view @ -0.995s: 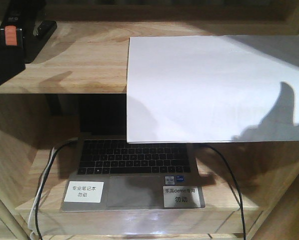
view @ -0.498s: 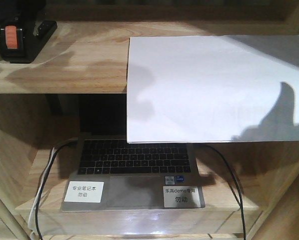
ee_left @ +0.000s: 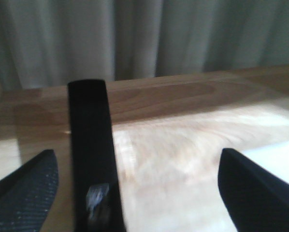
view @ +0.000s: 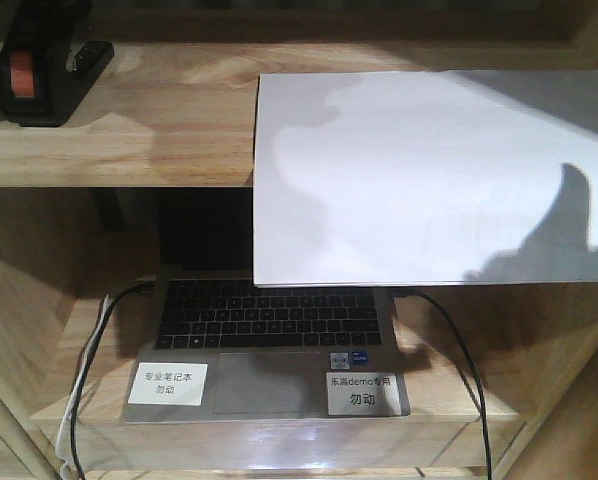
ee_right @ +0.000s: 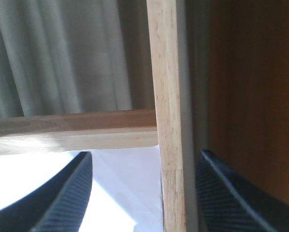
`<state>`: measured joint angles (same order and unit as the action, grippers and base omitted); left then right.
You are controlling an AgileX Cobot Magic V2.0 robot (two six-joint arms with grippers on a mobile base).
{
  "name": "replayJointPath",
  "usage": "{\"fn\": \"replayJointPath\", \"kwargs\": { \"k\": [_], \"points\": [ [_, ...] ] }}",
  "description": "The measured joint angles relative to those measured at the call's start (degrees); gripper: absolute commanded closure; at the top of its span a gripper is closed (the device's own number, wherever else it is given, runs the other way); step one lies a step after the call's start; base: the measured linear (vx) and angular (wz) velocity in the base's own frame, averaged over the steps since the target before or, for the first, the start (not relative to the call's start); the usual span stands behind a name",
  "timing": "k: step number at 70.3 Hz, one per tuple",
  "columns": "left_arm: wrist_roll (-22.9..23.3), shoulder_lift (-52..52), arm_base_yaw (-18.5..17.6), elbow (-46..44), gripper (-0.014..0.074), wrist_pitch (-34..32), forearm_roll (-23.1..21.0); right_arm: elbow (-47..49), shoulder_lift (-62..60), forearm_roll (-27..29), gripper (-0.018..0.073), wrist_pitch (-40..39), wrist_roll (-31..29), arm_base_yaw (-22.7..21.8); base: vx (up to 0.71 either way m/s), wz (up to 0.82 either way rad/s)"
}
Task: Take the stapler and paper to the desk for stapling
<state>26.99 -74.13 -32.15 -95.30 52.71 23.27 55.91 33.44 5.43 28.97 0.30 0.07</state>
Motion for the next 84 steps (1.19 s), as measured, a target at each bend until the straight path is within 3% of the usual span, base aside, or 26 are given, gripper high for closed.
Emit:
{"fn": "replayJointPath", "kwargs": {
  "k": [18,32,58,72,84],
  "points": [
    [0.97,-8.88,0.0,-9.18,-0.0011,8.98,1.83,0.0,0.0,0.0,0.0122,0.0,0.0,0.0,0.0,0.0],
    [1.02,-12.94,0.0,-11.43,-0.001,10.44,3.88,0.0,0.0,0.0,0.0122,0.0,0.0,0.0,0.0,0.0],
    [1.02,-14.72,2.14,-11.43,0.0008,10.93,3.38,0.0,0.0,0.0,0.0122,0.0,0.0,0.0,0.0,0.0],
    [1.02,-14.72,2.14,-11.43,0.0097,10.93,2.92,0.0,0.0,0.0,0.0122,0.0,0.0,0.0,0.0,0.0],
    [1.02,-14.72,2.19,-11.43,0.0274,11.04,3.04,0.0,0.0,0.0,0.0122,0.0,0.0,0.0,0.0,0.0]
  ]
}}
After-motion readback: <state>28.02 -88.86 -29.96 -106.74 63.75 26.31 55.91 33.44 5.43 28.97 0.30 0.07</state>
